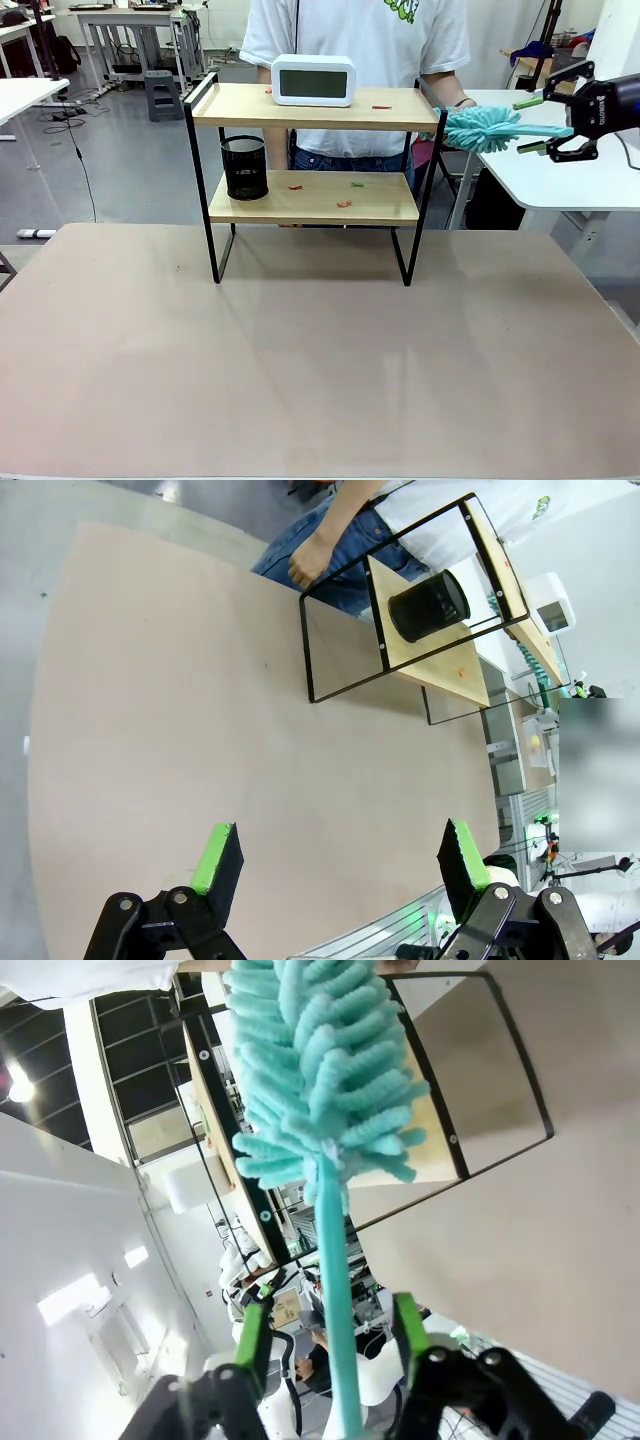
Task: Clean the shelf.
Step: Pick up the Duster from the human.
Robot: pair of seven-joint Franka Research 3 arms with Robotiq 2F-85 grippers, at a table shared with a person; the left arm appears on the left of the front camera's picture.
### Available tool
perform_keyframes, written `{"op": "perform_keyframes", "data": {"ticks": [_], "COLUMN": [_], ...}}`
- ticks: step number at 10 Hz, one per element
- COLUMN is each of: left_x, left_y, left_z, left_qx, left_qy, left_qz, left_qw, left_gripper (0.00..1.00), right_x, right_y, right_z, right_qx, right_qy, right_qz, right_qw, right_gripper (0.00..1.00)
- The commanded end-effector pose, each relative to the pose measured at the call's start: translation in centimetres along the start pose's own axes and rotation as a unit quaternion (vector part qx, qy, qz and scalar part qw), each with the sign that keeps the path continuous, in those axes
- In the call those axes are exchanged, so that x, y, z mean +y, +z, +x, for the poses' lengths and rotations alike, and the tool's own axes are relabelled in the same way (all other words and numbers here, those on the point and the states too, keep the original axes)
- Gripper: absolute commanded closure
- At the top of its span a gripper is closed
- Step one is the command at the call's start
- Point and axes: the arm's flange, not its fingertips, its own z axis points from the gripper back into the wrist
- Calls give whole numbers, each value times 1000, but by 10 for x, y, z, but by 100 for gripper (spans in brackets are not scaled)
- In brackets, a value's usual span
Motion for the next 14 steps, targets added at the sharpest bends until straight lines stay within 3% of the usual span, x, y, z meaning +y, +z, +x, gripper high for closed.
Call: {"op": "perform_keyframes", "data": {"ticks": [1,2,3,7,9,10,12,14], "left_x": [1,1,1,1,1,1,1,1], "left_y": [0,0,0,0,0,0,0,0], "left_z": [0,0,0,0,0,0,0,0], "left_qx": [-4,-4,-4,-4,-4,-4,-4,-4], "left_qy": [-8,-8,-8,-8,-8,-8,-8,-8], "left_qz": [-10,-10,-10,-10,-10,-10,-10,-10], "left_qw": [1000,1000,1000,1000,1000,1000,1000,1000], "left_gripper": [0,0,0,0,0,0,0,0], "right_x": [1,1,1,-4,-1,8,19,-7], "right_y": [-8,-9,-10,-6,4,22,80,122], "right_z": [5,5,6,5,-10,-37,-127,-217], "right_qx": [-5,-4,-6,-6,-6,10,-7,-10], "right_qy": [11,9,11,7,38,82,186,228], "right_qz": [4,3,0,-3,-18,-20,-90,-181], "right_qw": [1000,1000,1000,1000,999,996,978,957], "right_gripper": [72,83,100,100,100,100,100,100]}}
